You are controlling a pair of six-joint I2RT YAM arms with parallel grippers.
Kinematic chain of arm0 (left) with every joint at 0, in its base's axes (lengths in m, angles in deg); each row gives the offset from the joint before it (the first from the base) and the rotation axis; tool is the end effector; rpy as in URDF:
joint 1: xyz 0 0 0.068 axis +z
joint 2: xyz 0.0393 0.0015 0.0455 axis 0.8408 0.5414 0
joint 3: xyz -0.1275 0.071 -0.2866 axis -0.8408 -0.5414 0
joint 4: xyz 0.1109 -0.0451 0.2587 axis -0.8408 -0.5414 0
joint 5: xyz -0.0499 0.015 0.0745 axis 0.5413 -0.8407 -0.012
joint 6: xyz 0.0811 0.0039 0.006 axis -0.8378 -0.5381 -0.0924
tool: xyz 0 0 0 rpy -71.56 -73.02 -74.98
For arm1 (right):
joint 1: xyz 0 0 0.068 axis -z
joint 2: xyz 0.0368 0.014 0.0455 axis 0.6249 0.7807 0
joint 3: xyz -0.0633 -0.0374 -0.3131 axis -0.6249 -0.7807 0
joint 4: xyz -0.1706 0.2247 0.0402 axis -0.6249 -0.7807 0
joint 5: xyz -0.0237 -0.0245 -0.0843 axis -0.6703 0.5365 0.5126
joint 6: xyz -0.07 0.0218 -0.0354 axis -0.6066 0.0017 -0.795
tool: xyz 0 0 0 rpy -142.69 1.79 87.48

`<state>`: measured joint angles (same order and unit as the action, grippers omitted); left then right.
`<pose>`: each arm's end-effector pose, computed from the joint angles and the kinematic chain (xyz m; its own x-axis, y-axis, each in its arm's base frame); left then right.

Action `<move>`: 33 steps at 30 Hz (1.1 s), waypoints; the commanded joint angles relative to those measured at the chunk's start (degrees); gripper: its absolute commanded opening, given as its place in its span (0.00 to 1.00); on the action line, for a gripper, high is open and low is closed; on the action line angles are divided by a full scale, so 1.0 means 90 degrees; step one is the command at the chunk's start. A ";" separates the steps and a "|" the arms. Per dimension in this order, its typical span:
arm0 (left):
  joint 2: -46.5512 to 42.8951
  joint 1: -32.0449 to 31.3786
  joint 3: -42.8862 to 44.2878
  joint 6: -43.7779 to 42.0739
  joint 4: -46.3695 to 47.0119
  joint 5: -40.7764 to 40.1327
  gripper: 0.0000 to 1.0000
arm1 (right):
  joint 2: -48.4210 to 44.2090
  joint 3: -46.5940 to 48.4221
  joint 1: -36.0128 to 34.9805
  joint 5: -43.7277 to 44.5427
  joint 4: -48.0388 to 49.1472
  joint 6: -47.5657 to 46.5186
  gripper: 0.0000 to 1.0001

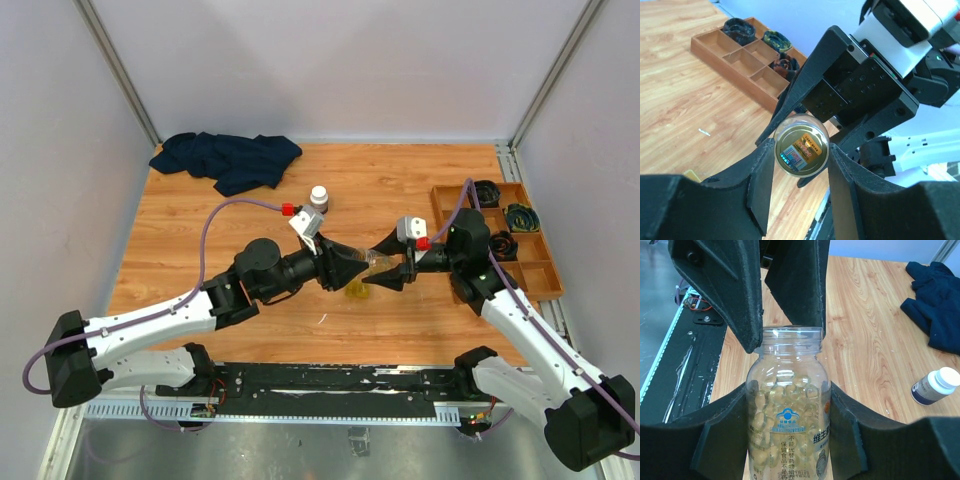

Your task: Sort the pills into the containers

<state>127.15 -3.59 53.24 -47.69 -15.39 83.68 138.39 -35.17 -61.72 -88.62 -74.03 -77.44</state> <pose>0.1424 -0.2522 0.3668 -0.3902 -0.2274 -0.8922 0.7711 0.4489 -0.4516 0.1671 0.1415 0.3406 0.1572 -0.0589 -0.9858 -0.9875 -0.0040 -0.1573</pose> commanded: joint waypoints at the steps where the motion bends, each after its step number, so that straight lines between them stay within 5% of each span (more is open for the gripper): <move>1: 0.0005 -0.0011 -0.0156 -0.1173 0.0821 0.1303 0.21 | -0.0065 0.0115 0.0051 -0.0079 0.0148 -0.0086 0.01; 9: 0.0284 0.1001 -0.0206 -0.2119 0.1314 0.4112 0.00 | -0.0075 0.0111 0.0060 -0.0123 0.0161 -0.0080 0.01; 19: 0.0627 0.1566 0.0370 -0.3030 0.0659 0.4993 0.01 | -0.0055 0.0107 0.0060 -0.0128 0.0165 -0.0079 0.01; 22: 0.0507 0.1580 0.0259 -0.2668 0.1008 0.4560 0.27 | -0.0046 0.0105 0.0061 -0.0137 0.0166 -0.0079 0.01; 27: -0.0124 0.1582 -0.0124 -0.1567 0.1485 0.3027 0.97 | -0.0046 0.0100 0.0060 -0.0139 0.0158 -0.0109 0.01; 33: -0.0741 0.1577 -0.0604 -0.0166 0.1945 0.2755 0.99 | -0.0032 0.0099 0.0057 -0.0138 0.0156 -0.0110 0.01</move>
<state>123.24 10.35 50.49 -59.69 -3.78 111.49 138.32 -35.17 -61.65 -89.67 -73.94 -77.57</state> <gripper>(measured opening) 0.991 0.537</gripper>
